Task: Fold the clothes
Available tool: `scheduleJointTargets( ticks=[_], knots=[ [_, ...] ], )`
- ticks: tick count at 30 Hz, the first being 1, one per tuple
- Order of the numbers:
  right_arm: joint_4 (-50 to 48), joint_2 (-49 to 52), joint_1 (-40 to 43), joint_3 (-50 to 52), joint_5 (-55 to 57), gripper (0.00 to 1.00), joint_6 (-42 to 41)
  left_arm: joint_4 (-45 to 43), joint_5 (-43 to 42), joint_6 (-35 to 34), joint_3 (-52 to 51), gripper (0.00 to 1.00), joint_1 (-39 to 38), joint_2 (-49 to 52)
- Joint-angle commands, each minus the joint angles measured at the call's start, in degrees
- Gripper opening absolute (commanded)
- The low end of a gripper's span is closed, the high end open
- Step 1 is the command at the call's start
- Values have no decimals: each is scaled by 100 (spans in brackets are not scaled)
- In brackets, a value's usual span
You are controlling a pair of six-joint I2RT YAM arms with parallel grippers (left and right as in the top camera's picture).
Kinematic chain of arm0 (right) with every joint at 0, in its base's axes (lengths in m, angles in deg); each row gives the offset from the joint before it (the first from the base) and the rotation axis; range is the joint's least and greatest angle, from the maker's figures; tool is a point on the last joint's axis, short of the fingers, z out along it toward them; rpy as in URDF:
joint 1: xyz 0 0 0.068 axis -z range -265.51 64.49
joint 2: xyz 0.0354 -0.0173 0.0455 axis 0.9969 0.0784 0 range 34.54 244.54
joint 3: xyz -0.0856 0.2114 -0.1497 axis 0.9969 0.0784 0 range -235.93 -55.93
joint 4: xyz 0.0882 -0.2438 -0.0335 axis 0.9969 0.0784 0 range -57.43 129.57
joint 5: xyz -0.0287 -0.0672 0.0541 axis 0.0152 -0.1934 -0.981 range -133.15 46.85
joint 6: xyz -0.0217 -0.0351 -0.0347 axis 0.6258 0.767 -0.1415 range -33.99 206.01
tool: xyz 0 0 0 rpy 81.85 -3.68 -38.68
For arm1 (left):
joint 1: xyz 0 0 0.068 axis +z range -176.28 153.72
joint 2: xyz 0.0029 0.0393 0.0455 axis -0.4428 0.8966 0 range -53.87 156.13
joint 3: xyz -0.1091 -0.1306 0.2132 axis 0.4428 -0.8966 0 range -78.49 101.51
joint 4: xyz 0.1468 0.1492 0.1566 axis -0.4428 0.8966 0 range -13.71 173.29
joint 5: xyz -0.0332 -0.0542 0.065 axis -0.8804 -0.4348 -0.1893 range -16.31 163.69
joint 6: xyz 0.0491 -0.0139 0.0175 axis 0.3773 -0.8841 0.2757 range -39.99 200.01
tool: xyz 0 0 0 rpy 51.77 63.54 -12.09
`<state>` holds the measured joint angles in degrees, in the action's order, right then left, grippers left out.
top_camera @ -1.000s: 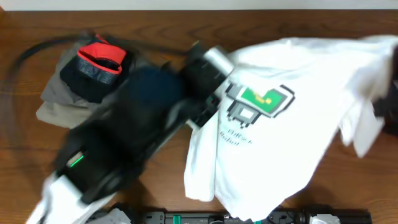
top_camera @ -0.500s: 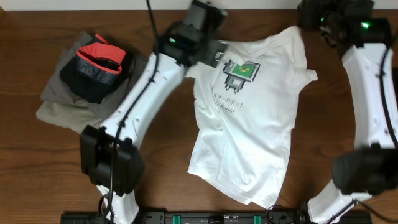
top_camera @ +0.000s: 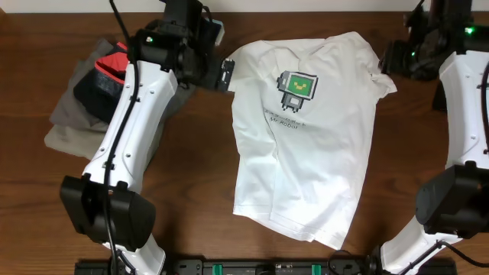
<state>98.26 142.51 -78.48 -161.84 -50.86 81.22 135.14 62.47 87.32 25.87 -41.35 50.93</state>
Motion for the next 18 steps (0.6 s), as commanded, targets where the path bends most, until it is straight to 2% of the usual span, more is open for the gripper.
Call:
scheduleJointTargets(
  ticks=[1, 7, 10, 18],
  knots=[
    [31, 42, -2, 503, -70, 59, -55, 227, -332, -26, -184, 98, -74, 13],
    [-393, 90, 205, 1692, -72, 59, -177, 586, -332, -31, -203, 95, -190, 13],
    [-654, 90, 273, 2243, -74, 56, -372, 669, -337, -35, -203, 92, -210, 13],
    [-1429, 90, 280, 3329, -70, 55, -595, 1014, -337, -55, -203, 92, -323, 13]
  ],
)
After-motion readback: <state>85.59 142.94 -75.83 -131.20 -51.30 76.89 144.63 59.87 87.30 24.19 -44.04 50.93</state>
